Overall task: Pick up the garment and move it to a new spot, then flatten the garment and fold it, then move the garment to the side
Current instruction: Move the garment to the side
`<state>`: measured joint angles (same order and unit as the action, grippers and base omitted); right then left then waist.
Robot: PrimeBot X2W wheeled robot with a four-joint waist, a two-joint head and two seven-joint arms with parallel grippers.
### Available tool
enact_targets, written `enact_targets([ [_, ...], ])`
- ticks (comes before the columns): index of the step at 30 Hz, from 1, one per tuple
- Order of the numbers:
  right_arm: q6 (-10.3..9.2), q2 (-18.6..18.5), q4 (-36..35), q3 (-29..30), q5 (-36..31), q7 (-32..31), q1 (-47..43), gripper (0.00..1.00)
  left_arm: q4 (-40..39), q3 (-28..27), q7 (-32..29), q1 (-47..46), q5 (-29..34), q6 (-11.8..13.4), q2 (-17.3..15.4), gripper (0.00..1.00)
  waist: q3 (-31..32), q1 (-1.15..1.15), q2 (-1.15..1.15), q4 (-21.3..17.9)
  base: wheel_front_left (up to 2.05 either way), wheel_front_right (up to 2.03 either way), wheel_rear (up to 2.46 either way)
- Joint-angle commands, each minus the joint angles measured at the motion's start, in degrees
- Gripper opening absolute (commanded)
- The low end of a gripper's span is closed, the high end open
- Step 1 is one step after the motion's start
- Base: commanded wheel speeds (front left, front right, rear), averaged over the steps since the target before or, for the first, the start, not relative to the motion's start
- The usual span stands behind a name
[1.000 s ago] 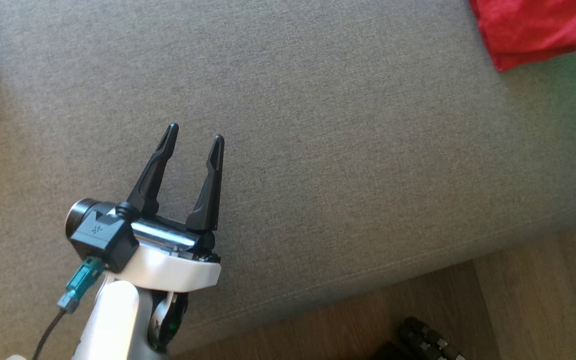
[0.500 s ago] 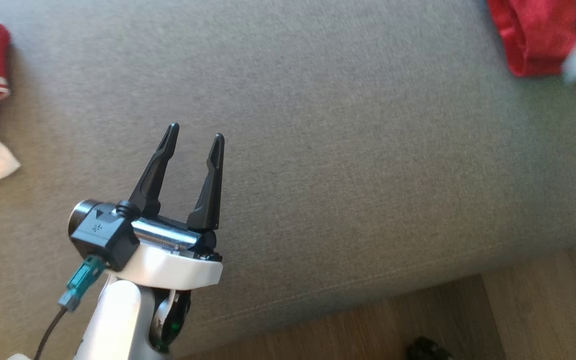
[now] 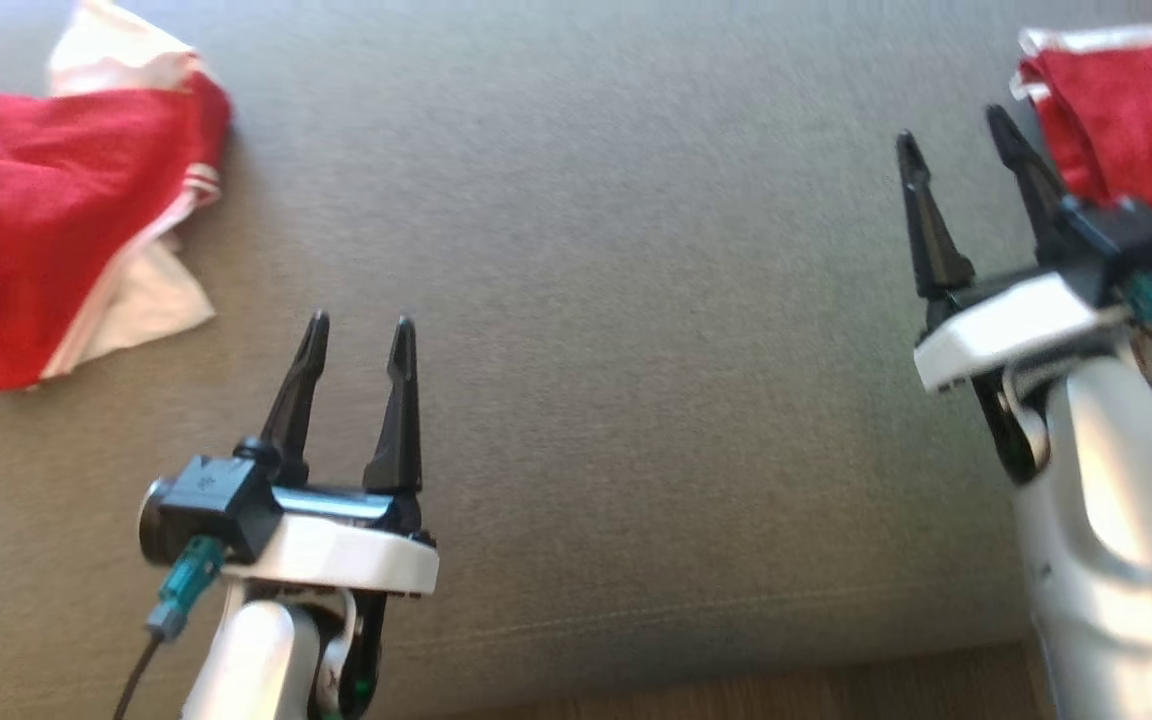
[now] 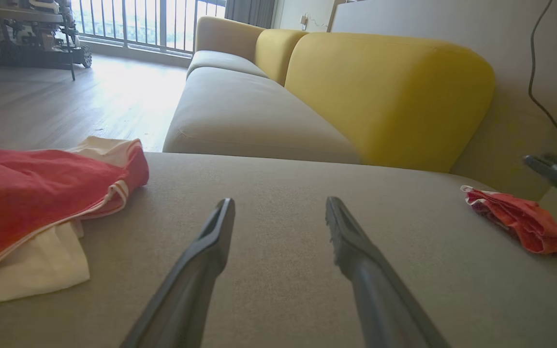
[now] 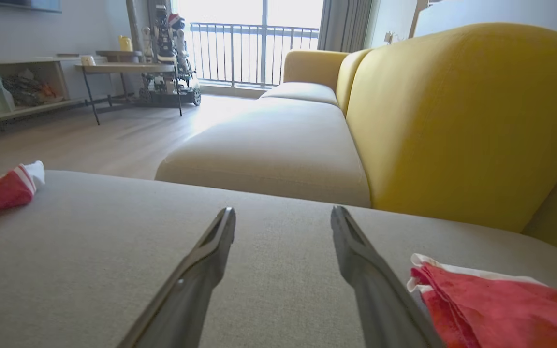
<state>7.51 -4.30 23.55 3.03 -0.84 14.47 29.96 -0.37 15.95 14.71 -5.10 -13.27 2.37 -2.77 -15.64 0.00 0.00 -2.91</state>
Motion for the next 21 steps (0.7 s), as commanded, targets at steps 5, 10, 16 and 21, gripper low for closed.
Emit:
enact_targets([
  [5, -0.02, 1.3, -9.5, -0.3, 0.8, 0.5, -8.8, 1.0, -1.8, -2.5, 0.3, 0.2, -1.1, 1.6, -0.1, 1.0, 5.7, 0.0, 0.0, 3.9, 0.0, 0.0, 0.0],
  [10, -0.02, 1.4, -14.1, -1.0, 5.3, 0.5, -16.1, 1.0, -2.8, -3.5, 0.3, 2.4, 0.2, 1.5, -0.1, 1.0, 8.6, 0.0, 0.0, 4.4, 0.0, 0.0, 0.0],
  [16, -0.02, 1.4, -19.0, -1.7, 6.7, 0.5, -22.5, 1.0, -5.1, -5.2, 0.3, 4.7, 2.7, 1.6, -0.1, 1.0, 10.4, 0.0, 0.0, 3.9, 0.0, 0.0, 0.0],
  [21, -0.02, 1.4, -21.3, -1.8, 6.2, 0.5, -27.3, 1.0, -6.0, -5.8, 0.3, 6.6, 4.3, 0.5, -0.1, 1.0, 11.8, 0.0, 0.0, 3.7, 0.0, 0.0, 0.0],
])
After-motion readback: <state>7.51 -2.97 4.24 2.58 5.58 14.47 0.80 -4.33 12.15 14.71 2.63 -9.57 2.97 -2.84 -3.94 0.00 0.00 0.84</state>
